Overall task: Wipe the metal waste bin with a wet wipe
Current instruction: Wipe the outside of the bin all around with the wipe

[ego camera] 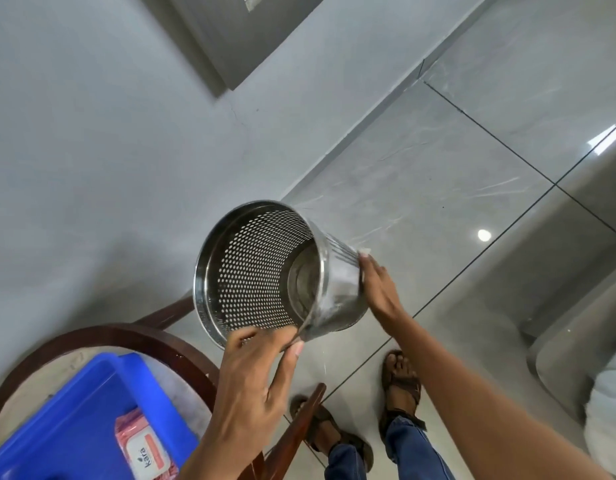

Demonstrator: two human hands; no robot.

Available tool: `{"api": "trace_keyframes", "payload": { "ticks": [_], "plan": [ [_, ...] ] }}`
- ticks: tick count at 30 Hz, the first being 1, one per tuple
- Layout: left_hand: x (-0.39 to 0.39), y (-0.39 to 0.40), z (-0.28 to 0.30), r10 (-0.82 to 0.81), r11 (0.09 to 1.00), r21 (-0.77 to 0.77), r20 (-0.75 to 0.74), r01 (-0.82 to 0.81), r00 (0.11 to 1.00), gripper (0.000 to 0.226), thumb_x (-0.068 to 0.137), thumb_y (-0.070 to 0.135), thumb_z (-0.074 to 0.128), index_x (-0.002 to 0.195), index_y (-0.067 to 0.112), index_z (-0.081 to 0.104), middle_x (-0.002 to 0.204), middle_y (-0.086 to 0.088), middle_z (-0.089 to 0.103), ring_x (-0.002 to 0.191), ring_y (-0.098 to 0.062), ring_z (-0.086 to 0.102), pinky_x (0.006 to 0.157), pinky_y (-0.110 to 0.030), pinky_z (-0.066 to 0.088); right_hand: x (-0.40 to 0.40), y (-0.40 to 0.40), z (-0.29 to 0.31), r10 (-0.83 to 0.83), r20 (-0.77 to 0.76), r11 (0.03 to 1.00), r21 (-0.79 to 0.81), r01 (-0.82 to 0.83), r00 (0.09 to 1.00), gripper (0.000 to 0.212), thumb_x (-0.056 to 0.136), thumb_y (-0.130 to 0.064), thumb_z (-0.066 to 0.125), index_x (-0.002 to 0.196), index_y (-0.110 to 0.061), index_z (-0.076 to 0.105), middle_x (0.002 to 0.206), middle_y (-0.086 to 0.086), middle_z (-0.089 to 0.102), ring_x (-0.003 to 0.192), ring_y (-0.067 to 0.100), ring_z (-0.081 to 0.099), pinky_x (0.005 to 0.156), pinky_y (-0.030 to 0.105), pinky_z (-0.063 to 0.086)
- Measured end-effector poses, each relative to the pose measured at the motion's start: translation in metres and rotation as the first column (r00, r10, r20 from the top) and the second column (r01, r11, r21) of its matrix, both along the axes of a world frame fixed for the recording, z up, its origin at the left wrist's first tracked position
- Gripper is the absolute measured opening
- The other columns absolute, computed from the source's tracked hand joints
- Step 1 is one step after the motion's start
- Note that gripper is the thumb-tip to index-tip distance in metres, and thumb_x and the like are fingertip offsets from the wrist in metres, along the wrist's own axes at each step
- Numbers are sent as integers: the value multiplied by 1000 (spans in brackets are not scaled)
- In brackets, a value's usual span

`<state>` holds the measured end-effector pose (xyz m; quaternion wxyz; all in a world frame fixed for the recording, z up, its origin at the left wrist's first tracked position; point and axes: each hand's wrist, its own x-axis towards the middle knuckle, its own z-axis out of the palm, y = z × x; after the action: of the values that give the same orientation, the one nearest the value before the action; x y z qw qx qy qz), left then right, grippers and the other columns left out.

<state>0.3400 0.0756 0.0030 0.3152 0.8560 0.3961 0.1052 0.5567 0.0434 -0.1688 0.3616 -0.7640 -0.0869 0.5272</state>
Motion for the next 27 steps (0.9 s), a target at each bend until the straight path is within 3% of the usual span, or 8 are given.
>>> {"api": "trace_keyframes", "payload": {
  "ticks": [5,7,11,13,15,17,21,27],
  "plan": [
    [0,12,6,-117,991,-73,-42,113,992,22,101,31,60,123,31,63,105,39,63,108,23,53,94,-15,47,-3,-13,-16,-159,-105,983,73,167,982,45,101,-73,49,129,-53,78,131,-24,80,132,8,72,113,34,57],
    [9,19,12,-86,989,-125,-56,78,995,31,98,35,59,129,35,60,100,39,62,103,10,62,91,-18,53,-10,-17,-16,-160,-81,979,118,169,984,31,102,-73,49,118,-69,75,120,-46,74,122,-17,67,107,18,49],
    [33,30,20,-36,959,-282,-26,27,999,14,101,40,57,114,36,62,84,15,72,80,-11,72,75,-37,63,-24,-18,-8,-143,-55,976,160,150,988,28,104,-71,46,110,-74,73,111,-51,72,114,-22,67,106,20,45],
    [44,35,22,-19,955,-295,2,19,1000,14,107,46,55,99,37,62,76,13,69,67,-11,70,61,-27,59,-28,-19,-5,-160,-60,965,198,169,985,29,106,-65,47,105,-72,75,109,-49,75,107,-28,67,100,20,46],
    [52,38,24,-24,964,-265,-24,17,999,29,108,52,52,88,35,62,65,13,63,56,-9,63,52,-19,49,-31,-20,-3,-152,-51,964,214,159,987,29,105,-62,48,110,-71,75,117,-46,76,115,-24,68,104,23,49],
    [59,36,23,-41,961,-276,-47,26,998,36,110,53,47,98,27,70,74,12,72,61,-7,70,55,-23,57,-33,-20,1,-108,-31,968,226,113,994,31,102,-61,48,118,-71,72,128,-43,74,127,-20,65,115,24,48],
    [58,20,19,-12,962,-271,13,15,1000,29,113,44,45,110,27,68,83,16,72,68,-7,70,61,-21,57,-31,-15,15,-61,-42,963,260,70,997,61,100,-63,46,150,-36,68,156,-17,67,151,7,57,134,46,38],
    [40,1,7,-51,963,-266,-29,42,998,19,114,36,46,114,29,64,87,22,63,78,-4,67,69,-10,48,-34,0,59,109,37,887,446,-115,993,67,105,-58,40,165,-31,54,174,-20,48,171,7,30,141,48,19]
  ]
}}
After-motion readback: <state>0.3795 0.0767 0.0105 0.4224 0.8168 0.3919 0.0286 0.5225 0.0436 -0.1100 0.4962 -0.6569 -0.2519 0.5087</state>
